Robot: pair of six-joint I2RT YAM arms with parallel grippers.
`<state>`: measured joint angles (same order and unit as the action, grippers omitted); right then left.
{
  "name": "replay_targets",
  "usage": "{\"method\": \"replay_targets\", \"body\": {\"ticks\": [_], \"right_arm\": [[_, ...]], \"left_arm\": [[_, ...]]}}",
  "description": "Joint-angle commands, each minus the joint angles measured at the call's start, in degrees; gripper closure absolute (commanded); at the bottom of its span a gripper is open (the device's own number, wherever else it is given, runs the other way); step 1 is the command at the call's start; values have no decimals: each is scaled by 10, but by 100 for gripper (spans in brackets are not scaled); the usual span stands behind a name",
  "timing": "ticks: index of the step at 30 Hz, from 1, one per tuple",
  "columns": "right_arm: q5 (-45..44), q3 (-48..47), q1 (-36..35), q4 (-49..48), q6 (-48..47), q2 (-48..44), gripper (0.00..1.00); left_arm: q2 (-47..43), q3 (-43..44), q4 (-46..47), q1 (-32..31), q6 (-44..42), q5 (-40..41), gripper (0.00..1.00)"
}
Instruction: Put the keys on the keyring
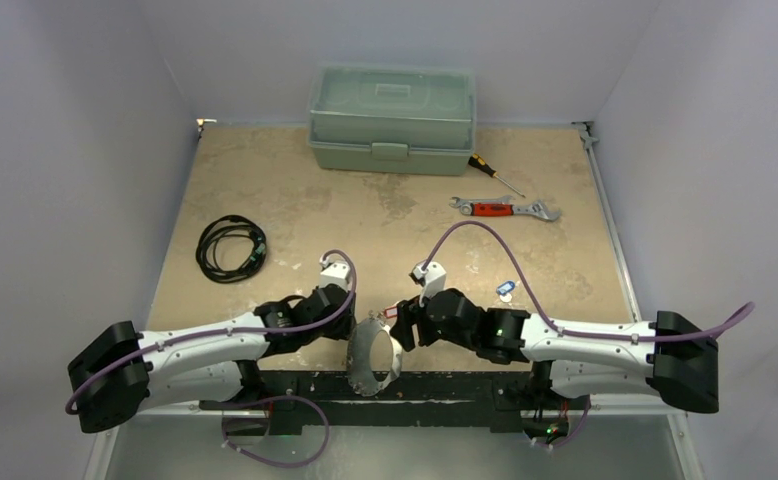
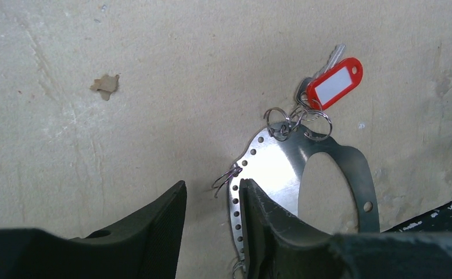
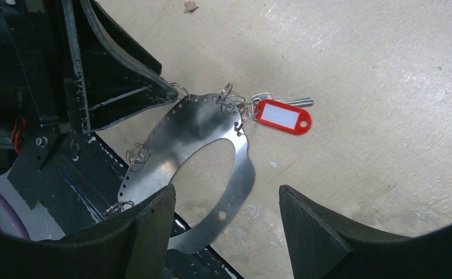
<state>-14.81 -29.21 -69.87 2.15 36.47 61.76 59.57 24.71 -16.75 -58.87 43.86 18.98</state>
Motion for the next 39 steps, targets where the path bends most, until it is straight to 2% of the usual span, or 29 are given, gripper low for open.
{"method": "replay_targets", "body": {"ticks": [1,9,15,20,21,22,27,32,36,39], "right_arm": [[1,6,-2,-20,2,-14,31],[-6,12,-2,-20,-2,-25,31],[3,9,-2,-43,-3,-19,32],[-3,-21,-2,-55,-9,7,36],[-3,-32,-2,-56,-11,19,37],[-4,-77,-2,-38,-13,64,39],[-13,-153,0,1,-9,142,42],[-19,-224,4,36,-13,212,46],[-17,-260,11,60,-12,271,50],[-15,-275,20,75,-9,301,53]], "left_arm": [[2,-17,82,3,-21,-21,65],[19,-25,105,3,-40,-32,78],[23,-24,116,3,-49,-41,81],[13,1,106,3,-50,-26,60],[10,12,91,3,-49,-17,57],[-7,52,26,3,-41,18,50],[-60,146,-114,3,-54,100,43],[-95,224,-204,3,-122,183,30],[-127,219,-226,3,-139,270,22],[-158,210,-219,3,-144,281,19]]}}
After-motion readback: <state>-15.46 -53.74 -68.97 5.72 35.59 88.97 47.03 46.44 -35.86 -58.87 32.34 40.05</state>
